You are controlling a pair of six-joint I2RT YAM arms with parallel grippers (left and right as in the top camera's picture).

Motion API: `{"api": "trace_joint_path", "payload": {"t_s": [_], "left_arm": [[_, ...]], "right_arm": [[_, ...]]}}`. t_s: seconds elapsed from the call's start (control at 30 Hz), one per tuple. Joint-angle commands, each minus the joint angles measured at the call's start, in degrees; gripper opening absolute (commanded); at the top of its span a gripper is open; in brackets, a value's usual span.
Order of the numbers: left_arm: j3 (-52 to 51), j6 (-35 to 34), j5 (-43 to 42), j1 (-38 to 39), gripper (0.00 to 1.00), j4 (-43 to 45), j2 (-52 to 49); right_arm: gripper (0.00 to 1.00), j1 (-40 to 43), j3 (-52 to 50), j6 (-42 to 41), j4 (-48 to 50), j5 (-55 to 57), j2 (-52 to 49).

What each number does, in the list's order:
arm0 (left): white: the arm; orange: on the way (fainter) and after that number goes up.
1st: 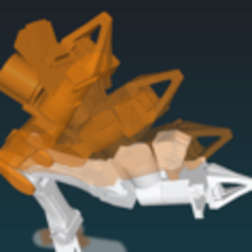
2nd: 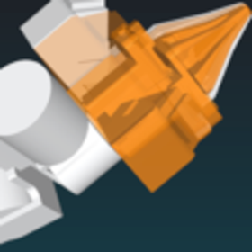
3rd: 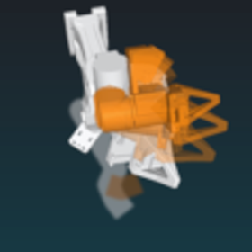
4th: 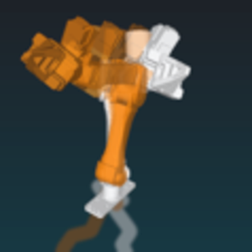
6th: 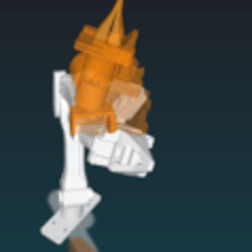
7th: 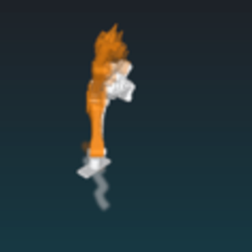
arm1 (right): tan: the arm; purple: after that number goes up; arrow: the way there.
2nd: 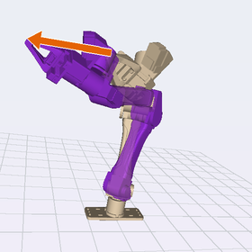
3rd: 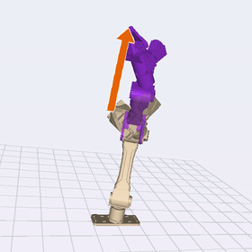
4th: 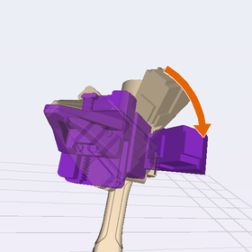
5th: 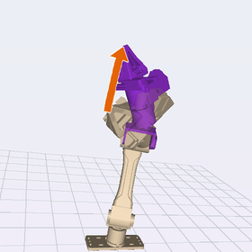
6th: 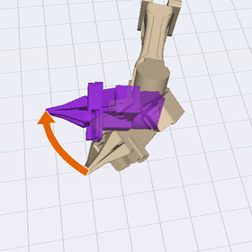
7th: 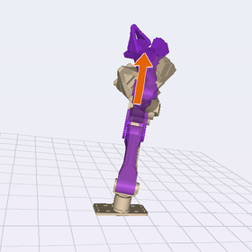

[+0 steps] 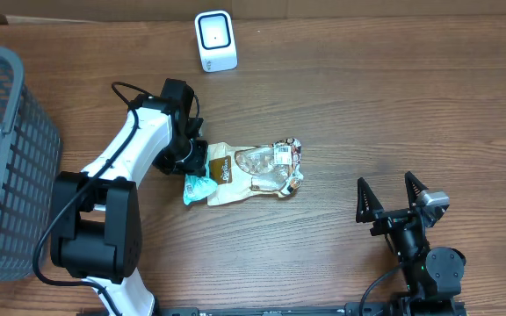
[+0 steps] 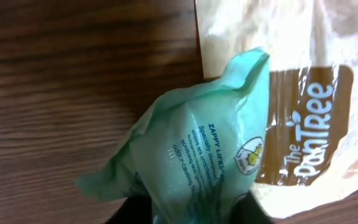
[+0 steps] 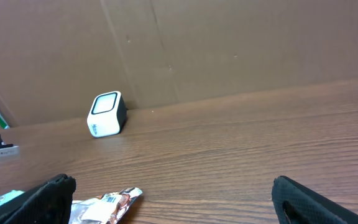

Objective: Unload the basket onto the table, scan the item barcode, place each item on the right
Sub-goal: 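Lift the mint-green pack out and lower it beside the snack bag, then hold the mint-green pack on the table and adjust its position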

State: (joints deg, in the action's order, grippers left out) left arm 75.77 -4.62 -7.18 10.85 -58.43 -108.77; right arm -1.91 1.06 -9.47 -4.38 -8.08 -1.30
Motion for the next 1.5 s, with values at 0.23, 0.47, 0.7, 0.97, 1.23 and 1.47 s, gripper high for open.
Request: {"api": "trace_joint_path", "payload": {"t_s": [0.23, 0.47, 0.7, 0.97, 1.23, 1.47], "left_arm": [[-0.61, -0.7, 2.75, 0.02, 0.55, 0.59, 0.79], [5.75, -0.9, 3.1, -0.04, 0.19, -5.62, 0.83], [13.38, -1.84, 2.6, 0.17, 0.1, -10.1, 0.85], [7.43, -1.6, 3.26, 0.44, 0.04, -6.27, 0.76], [-7.26, -1.66, 2.43, 0.44, 0.04, 10.73, 0.76], [-15.15, -2.27, 2.29, 0.44, 0.04, 19.65, 0.74]], "right_arm": [[1.0, -0.04, -0.57, -0.59, 0.2, 0.5, 0.04], [1.0, -0.04, -0.57, -0.57, 0.2, 0.5, 0.04], [1.0, -0.04, -0.57, -0.59, 0.2, 0.5, 0.04], [1.0, -0.04, -0.57, -0.59, 0.2, 0.5, 0.04], [1.0, -0.04, -0.57, -0.59, 0.2, 0.5, 0.04], [1.0, -0.04, -0.57, -0.59, 0.2, 0.5, 0.04]]}}
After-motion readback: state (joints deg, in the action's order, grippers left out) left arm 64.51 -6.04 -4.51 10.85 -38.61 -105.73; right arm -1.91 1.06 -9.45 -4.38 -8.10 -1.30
